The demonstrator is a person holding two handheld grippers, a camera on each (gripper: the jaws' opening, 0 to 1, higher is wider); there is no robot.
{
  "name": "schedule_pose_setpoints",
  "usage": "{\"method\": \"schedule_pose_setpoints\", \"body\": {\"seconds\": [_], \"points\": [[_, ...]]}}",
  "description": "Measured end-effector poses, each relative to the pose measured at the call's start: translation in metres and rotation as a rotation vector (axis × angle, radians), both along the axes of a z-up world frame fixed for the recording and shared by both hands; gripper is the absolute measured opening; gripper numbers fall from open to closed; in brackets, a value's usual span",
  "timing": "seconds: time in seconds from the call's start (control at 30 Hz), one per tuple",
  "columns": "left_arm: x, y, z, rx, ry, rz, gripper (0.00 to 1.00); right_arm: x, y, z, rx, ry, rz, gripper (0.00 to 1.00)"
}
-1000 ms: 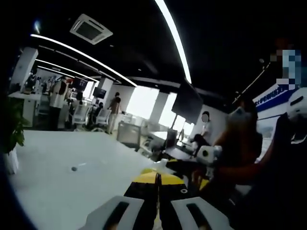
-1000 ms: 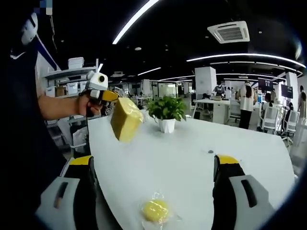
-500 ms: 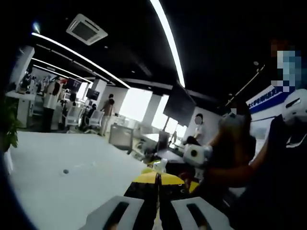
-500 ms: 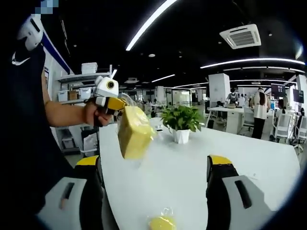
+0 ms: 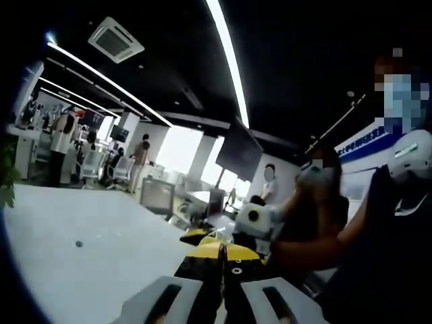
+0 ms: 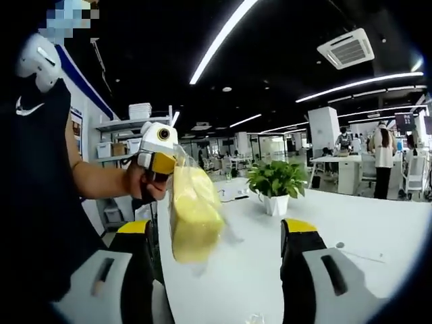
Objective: Compare the silicone blocks by pressing each to a similar depth, holding the contact briefly, and releasing to observe deformation and rebound differences across the visible hardness samples.
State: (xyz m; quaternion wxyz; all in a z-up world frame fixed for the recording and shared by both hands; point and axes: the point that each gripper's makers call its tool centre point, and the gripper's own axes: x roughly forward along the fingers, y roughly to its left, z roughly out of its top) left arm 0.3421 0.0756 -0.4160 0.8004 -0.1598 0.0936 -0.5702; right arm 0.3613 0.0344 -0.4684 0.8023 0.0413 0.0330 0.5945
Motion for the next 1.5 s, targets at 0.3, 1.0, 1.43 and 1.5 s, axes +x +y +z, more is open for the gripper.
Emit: {"method": "schedule_pose_setpoints", "body": {"seconds": [0.3, 1.0, 1.43, 1.5], "points": [[-0.008, -0.003, 0.005, 0.000, -0.017, -0.011, 0.00, -0.014, 0.013, 0.009, 0.018, 0.029, 0.104, 0.59], [-0.004, 0.004, 0.011, -0.034, -0.015, 0.001, 0.00, -0.022, 0.022, 0.019, 0.075, 0.081, 0.174, 0.32], [-0.002, 0.010, 0.013, -0.050, -0.010, 0.008, 0.00, -0.021, 0.026, 0.024, 0.072, 0.084, 0.188, 0.23], [-0.002, 0.010, 0.013, -0.047, -0.008, 0.007, 0.00, -0.022, 0.026, 0.023, 0.069, 0.107, 0.196, 0.21]]}}
